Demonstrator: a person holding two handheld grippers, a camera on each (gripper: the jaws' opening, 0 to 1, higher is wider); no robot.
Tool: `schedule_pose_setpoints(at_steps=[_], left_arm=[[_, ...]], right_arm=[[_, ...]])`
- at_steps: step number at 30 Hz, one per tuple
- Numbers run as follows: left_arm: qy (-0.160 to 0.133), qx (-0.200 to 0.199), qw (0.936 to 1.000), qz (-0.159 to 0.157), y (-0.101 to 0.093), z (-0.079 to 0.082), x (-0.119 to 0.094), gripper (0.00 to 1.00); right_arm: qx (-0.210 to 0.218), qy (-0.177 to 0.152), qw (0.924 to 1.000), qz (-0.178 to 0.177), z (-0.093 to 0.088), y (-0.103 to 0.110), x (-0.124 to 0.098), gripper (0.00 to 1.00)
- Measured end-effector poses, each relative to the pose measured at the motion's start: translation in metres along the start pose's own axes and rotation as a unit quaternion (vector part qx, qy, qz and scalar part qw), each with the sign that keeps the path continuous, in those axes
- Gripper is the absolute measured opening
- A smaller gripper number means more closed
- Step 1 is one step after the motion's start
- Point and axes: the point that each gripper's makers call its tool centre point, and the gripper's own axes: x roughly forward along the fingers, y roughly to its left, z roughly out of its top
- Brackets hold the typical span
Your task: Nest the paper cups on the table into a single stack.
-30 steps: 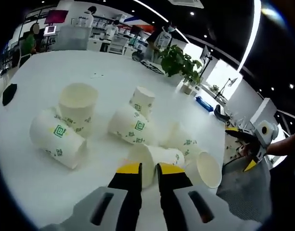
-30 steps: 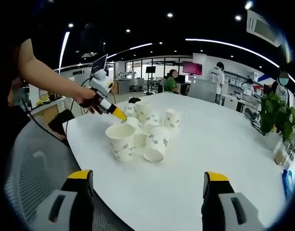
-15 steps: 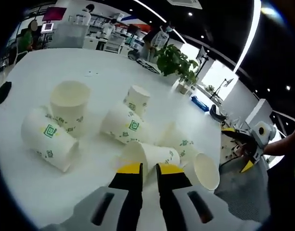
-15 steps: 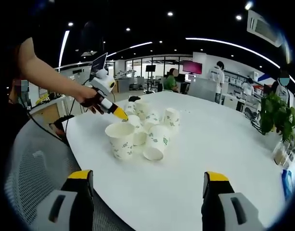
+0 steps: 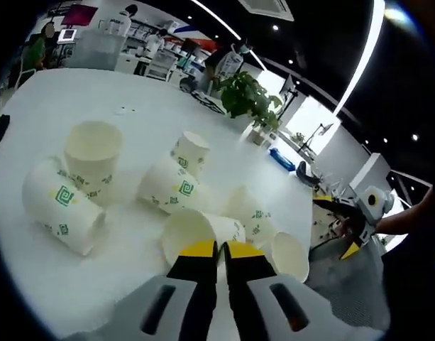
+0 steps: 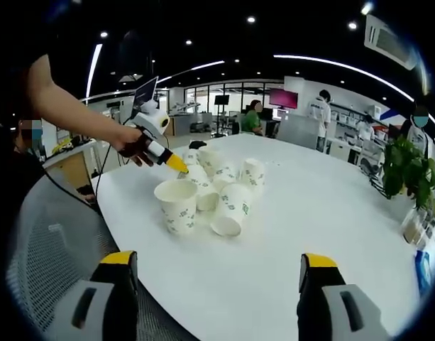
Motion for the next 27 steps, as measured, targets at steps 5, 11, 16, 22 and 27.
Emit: schedule_pose_setpoints(at_steps=[5,11,16,22,27], left_arm=[[0.004,0.000,1.0000,-0.001,-0.003,-0.002,-0.006,0.00],[0.007,0.004,1.0000,0.005,-0.004,-0.003,-0.010,0.00],[0.005,0.010,0.9999,0.011,-0.008,-0.002,-0.016,0.00],[0.002,0.019,0.9997,0.018,-0.013,0.001,-0.023,0.00],[0.003,0.030,0.9992,0.026,-0.017,0.004,-0.030,0.00]], right_arm=[[-0.001,-0.005,1.0000,0.002,0.002,0.000,0.000,0.96],[0.001,-0.012,0.9999,0.002,0.005,0.000,-0.001,0.96],[0.000,-0.017,0.9999,0.002,0.006,0.000,-0.001,0.96],[0.002,-0.024,0.9997,0.003,0.008,0.000,-0.002,0.96],[0.002,-0.028,0.9996,0.004,0.010,0.000,-0.002,0.97]])
